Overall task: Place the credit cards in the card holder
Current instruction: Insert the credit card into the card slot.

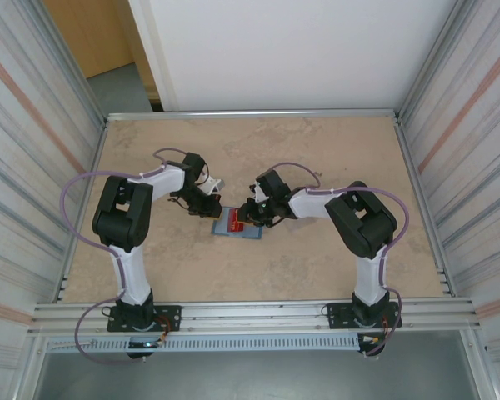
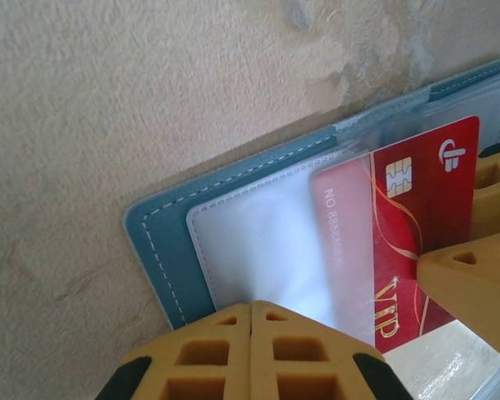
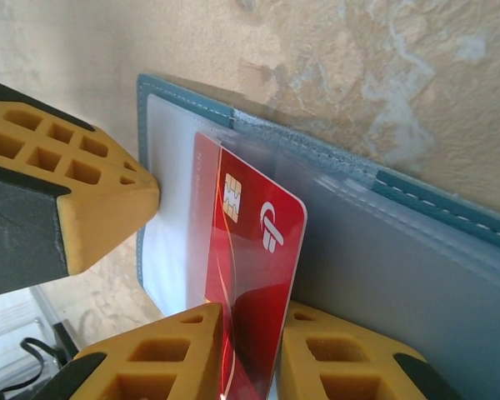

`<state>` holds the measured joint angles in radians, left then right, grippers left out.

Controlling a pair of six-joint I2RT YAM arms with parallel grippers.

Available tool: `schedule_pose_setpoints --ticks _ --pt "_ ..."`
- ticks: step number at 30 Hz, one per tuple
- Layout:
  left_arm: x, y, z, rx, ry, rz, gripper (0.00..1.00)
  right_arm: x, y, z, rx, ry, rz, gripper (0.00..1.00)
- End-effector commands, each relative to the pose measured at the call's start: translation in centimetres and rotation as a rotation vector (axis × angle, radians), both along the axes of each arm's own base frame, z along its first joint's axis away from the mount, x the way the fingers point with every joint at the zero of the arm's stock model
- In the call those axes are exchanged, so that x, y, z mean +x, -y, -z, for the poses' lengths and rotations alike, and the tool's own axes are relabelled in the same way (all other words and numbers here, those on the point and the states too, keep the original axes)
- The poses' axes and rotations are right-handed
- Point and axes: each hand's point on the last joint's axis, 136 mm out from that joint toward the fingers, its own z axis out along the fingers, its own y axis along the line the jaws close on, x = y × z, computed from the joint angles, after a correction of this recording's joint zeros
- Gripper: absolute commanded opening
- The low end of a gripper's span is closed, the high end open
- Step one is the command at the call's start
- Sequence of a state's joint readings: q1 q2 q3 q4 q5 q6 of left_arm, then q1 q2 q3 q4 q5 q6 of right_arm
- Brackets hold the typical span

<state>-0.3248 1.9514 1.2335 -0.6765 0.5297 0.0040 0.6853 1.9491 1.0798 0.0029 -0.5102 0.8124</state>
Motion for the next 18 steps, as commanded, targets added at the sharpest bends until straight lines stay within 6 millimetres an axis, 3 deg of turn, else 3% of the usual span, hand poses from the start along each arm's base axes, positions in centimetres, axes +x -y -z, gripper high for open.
schedule_pose_setpoints --ticks 1,18 --pt "-1.0 -0.4 0.6 0.039 -0.022 0.009 0.02 -1.6 1.8 1.1 -0.139 -0.032 -0.038 0.23" --pt "-1.1 -0.1 0.1 0.018 -0.02 0.0 0.02 -1.2 0.3 -0.4 -0.197 0.005 -0.098 0.26"
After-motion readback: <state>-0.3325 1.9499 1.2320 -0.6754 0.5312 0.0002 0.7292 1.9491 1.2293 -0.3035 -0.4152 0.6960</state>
